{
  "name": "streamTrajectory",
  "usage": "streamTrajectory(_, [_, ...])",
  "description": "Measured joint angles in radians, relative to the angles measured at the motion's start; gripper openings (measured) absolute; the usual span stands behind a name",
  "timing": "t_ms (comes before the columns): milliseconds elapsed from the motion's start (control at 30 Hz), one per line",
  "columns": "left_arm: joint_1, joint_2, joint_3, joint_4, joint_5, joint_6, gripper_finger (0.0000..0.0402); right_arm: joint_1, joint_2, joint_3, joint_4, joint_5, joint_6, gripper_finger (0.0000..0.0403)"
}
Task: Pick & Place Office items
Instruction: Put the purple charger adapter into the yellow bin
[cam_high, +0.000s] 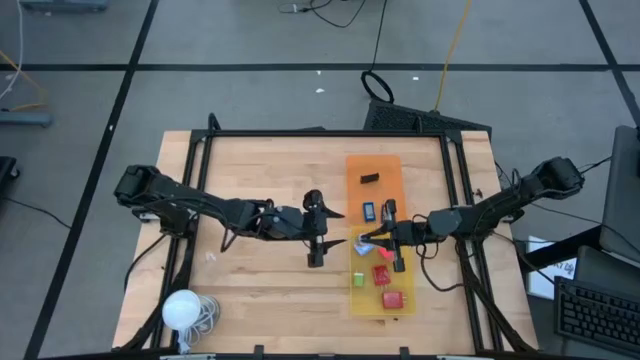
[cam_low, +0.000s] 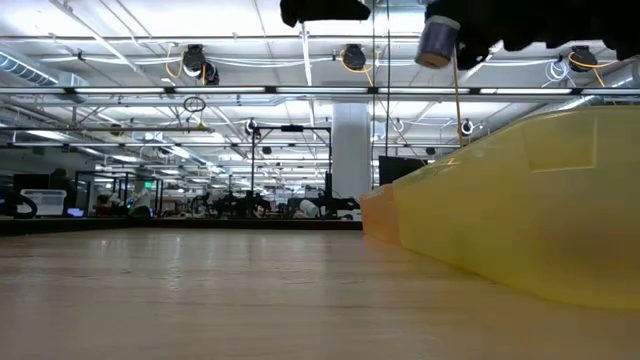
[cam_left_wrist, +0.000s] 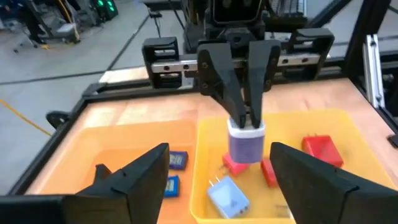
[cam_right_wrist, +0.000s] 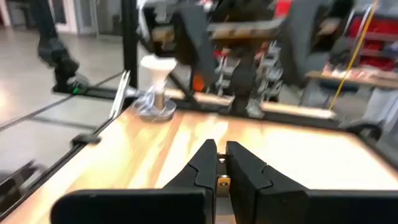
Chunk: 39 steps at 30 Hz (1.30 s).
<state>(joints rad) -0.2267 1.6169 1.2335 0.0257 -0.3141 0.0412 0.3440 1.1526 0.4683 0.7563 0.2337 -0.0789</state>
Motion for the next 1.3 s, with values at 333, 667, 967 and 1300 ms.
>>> streamTrajectory(333, [-0.005,-0.025,-0.005,-0.056,0.002,-0.003,0.0291,0.046,0.006,-0.110,-0.028,0.058,0.169,0.0009])
streamTrajectory(667, [0.015,-0.126,-0.171,0.066,-0.010,-0.053,0.0274,0.081,0.007,-0.266,-0.012,0.053,0.375,0.0009])
streamTrajectory(967, [0.037,-0.286,-0.380,0.223,-0.020,-0.083,0.0290,0.083,0.040,-0.315,0.087,0.025,0.409,0.0008])
streamTrajectory(1300, [0.037,-0.424,-0.512,0.262,-0.159,-0.123,0.0289,0.083,0.225,-0.252,0.169,0.029,0.360,0.0015])
